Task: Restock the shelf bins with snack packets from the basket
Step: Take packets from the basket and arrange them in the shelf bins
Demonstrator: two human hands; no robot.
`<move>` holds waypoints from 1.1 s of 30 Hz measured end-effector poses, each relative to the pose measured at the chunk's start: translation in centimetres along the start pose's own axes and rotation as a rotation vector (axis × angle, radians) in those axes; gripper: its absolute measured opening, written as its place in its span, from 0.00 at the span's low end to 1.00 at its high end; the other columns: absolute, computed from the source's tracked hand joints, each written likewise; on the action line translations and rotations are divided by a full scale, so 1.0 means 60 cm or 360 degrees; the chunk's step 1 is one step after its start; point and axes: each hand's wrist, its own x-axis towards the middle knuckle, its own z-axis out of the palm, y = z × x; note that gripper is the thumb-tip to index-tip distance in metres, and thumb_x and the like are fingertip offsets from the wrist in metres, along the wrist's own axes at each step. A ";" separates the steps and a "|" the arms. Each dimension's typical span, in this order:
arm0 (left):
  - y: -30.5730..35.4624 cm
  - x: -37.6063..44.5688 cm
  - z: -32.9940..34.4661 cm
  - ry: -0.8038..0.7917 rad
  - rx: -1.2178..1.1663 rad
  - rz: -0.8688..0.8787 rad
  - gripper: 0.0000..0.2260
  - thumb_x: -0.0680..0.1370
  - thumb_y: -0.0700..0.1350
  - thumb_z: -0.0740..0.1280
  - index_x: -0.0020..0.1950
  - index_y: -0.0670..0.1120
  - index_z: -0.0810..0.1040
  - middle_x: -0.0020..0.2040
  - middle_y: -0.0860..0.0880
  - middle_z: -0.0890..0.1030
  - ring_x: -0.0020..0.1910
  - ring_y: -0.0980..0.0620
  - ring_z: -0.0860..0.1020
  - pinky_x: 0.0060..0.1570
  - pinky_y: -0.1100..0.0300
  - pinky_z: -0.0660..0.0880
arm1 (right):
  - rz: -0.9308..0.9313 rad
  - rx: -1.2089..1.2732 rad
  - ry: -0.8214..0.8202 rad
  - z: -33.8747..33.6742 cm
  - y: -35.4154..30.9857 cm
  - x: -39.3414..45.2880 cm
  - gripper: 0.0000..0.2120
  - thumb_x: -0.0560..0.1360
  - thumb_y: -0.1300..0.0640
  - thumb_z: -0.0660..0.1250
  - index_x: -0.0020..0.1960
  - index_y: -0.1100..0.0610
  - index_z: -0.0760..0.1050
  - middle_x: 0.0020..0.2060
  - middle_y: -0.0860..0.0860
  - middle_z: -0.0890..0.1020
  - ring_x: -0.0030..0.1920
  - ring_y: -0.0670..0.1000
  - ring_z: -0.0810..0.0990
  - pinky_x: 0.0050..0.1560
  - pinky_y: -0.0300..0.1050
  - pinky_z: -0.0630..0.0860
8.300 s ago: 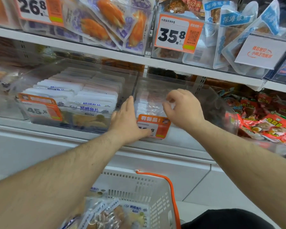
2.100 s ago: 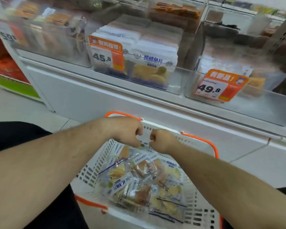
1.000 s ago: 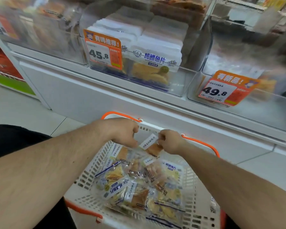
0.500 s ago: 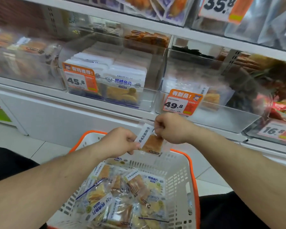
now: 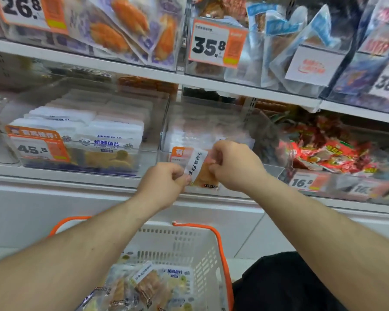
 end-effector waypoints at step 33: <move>-0.032 0.095 0.019 0.0523 0.0949 -0.0049 0.53 0.67 0.74 0.66 0.78 0.42 0.51 0.74 0.46 0.68 0.72 0.46 0.66 0.71 0.52 0.57 | 0.0339 -0.0586 0.0110 0.065 0.134 0.201 0.05 0.74 0.60 0.66 0.50 0.56 0.77 0.41 0.54 0.77 0.40 0.58 0.75 0.40 0.48 0.71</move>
